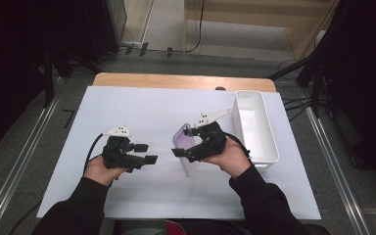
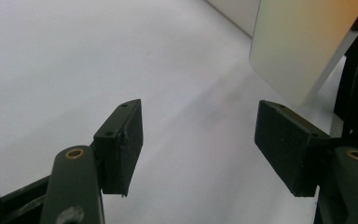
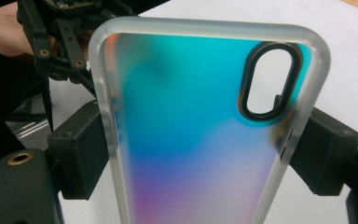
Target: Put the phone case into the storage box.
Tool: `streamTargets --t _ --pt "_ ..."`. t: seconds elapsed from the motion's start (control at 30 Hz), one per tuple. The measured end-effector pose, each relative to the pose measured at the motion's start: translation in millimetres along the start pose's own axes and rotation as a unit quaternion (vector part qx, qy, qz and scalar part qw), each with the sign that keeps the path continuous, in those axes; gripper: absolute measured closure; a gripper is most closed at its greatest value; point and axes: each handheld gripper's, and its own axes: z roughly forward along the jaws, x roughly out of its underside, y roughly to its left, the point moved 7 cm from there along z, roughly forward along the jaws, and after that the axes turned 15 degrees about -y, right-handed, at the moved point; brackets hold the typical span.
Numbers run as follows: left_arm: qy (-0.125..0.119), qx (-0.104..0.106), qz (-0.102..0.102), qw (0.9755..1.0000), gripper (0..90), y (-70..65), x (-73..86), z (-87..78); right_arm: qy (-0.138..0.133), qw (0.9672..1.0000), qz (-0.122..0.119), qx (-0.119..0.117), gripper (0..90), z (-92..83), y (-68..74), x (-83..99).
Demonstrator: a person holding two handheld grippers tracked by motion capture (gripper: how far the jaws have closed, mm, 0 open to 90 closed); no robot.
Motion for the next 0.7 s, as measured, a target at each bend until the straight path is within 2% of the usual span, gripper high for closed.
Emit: streamTargets --t 0.13,0.47,0.7 --pt "0.008 -0.004 0.009 0.9999 32.2 -0.8 6.8 -2.3 0.002 1.0000 -0.002 0.000 14.6 -0.9 -0.2 0.3" --pt "0.029 -0.007 0.017 0.9994 32.1 0.1 18.4 -5.9 -0.003 1.0000 -0.002 0.007 14.6 -7.7 -1.6 -4.3" --pt "0.029 -0.015 0.026 0.9991 32.1 1.7 23.1 -9.9 -0.002 0.9999 -0.004 0.012 14.6 -12.4 -2.3 -7.1"
